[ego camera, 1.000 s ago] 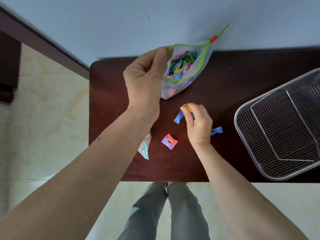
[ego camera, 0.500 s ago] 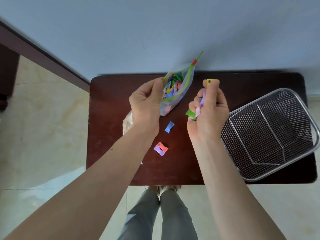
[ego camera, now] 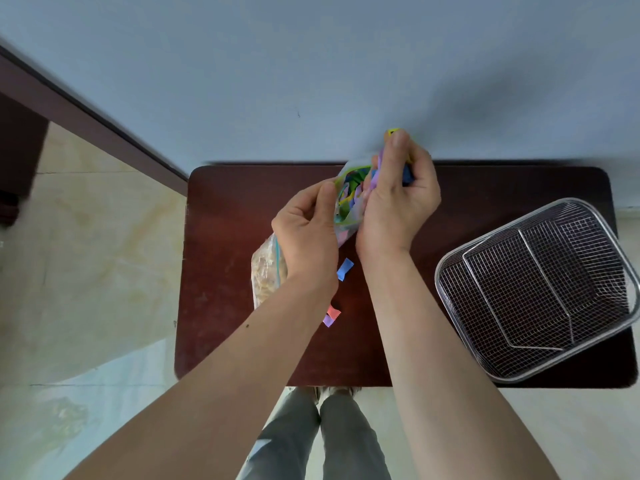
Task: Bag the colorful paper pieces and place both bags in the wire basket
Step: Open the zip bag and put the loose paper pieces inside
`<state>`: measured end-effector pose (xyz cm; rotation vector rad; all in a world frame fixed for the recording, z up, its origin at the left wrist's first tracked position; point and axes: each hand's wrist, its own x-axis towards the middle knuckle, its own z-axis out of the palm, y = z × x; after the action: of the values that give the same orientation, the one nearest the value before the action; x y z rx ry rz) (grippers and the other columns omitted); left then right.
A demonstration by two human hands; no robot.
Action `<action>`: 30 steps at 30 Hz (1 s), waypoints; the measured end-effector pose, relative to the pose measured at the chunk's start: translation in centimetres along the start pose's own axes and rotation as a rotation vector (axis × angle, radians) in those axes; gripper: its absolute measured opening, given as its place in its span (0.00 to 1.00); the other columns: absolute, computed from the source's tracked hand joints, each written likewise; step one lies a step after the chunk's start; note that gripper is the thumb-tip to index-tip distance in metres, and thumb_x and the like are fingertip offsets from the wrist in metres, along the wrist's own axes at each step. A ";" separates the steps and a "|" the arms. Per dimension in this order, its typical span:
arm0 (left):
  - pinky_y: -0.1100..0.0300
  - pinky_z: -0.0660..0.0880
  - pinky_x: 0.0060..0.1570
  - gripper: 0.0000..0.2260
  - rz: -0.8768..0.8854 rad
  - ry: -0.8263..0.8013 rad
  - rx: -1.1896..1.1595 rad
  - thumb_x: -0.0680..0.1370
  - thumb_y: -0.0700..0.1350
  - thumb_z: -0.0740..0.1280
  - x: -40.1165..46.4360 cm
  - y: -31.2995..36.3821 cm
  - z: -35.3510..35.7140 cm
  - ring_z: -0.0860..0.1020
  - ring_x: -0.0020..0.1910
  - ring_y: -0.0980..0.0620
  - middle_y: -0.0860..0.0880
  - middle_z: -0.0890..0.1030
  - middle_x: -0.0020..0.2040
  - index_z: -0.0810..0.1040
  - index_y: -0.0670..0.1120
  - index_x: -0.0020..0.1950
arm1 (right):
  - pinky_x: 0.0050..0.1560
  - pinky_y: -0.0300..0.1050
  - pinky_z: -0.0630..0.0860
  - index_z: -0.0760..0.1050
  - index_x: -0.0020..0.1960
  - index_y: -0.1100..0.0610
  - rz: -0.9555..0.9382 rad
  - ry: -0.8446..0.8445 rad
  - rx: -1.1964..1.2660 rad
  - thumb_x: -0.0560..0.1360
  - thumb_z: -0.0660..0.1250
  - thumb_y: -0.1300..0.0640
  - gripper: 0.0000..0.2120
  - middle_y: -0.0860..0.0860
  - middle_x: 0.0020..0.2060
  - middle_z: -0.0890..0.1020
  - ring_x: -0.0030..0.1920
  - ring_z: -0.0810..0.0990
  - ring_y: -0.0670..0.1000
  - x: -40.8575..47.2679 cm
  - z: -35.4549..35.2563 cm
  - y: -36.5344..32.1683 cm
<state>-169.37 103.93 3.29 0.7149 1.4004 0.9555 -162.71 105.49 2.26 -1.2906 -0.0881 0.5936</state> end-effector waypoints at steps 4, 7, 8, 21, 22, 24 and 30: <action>0.70 0.77 0.35 0.06 0.019 0.045 0.019 0.79 0.41 0.67 0.3 0.1 0.2 0.83 0.37 0.60 0.57 0.84 0.35 0.84 0.46 0.45 | 0.42 0.35 0.76 0.78 0.41 0.58 -0.017 0.014 -0.038 0.78 0.67 0.61 0.08 0.44 0.33 0.82 0.37 0.80 0.39 0.0 -0.8 0.2; 0.71 0.76 0.35 0.07 0.020 0.057 0.046 0.79 0.42 0.68 0.2 0.2 0.3 0.82 0.37 0.61 0.58 0.84 0.34 0.84 0.49 0.44 | 0.43 0.42 0.77 0.78 0.38 0.57 -0.013 -0.010 -0.054 0.76 0.69 0.58 0.08 0.48 0.33 0.80 0.37 0.78 0.46 -0.2 -1.0 0.3; 0.71 0.76 0.34 0.07 0.017 0.059 0.046 0.79 0.43 0.68 0.2 0.2 0.3 0.82 0.37 0.61 0.58 0.84 0.33 0.84 0.49 0.44 | 0.42 0.44 0.76 0.78 0.37 0.57 0.003 -0.030 -0.019 0.74 0.70 0.59 0.07 0.50 0.32 0.79 0.35 0.77 0.48 -0.2 -1.0 0.3; 0.72 0.75 0.35 0.06 0.017 0.060 0.020 0.79 0.40 0.67 0.6 0.2 0.2 0.82 0.37 0.63 0.57 0.84 0.37 0.84 0.42 0.50 | 0.42 0.42 0.77 0.79 0.36 0.61 -0.008 -0.154 0.069 0.75 0.57 0.59 0.15 0.51 0.30 0.82 0.35 0.80 0.52 -0.1 -1.2 0.7; 0.73 0.75 0.34 0.06 0.009 0.060 0.007 0.79 0.39 0.67 0.6 0.2 0.3 0.81 0.35 0.64 0.56 0.83 0.37 0.84 0.41 0.50 | 0.42 0.42 0.77 0.79 0.37 0.61 -0.003 -0.153 0.082 0.75 0.57 0.58 0.15 0.51 0.30 0.82 0.35 0.80 0.51 -0.1 -1.2 0.8; 0.74 0.75 0.32 0.06 -0.004 0.055 -0.012 0.79 0.39 0.67 0.5 0.3 0.3 0.81 0.34 0.65 0.55 0.83 0.38 0.84 0.41 0.50 | 0.43 0.43 0.76 0.79 0.38 0.62 -0.001 -0.150 0.101 0.76 0.57 0.58 0.15 0.51 0.31 0.82 0.35 0.80 0.50 -0.1 -1.3 0.9; 0.72 0.75 0.31 0.06 -0.016 0.053 -0.014 0.79 0.40 0.67 0.4 -0.1 0.1 0.82 0.40 0.59 0.53 0.84 0.40 0.84 0.41 0.51 | 0.44 0.40 0.76 0.79 0.39 0.62 0.009 -0.096 0.124 0.78 0.55 0.65 0.16 0.52 0.33 0.81 0.36 0.78 0.49 -0.2 -1.1 0.7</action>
<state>-169.32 104.21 3.00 0.6710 1.4426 0.9767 -162.72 104.51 1.30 -1.1426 -0.1230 0.6595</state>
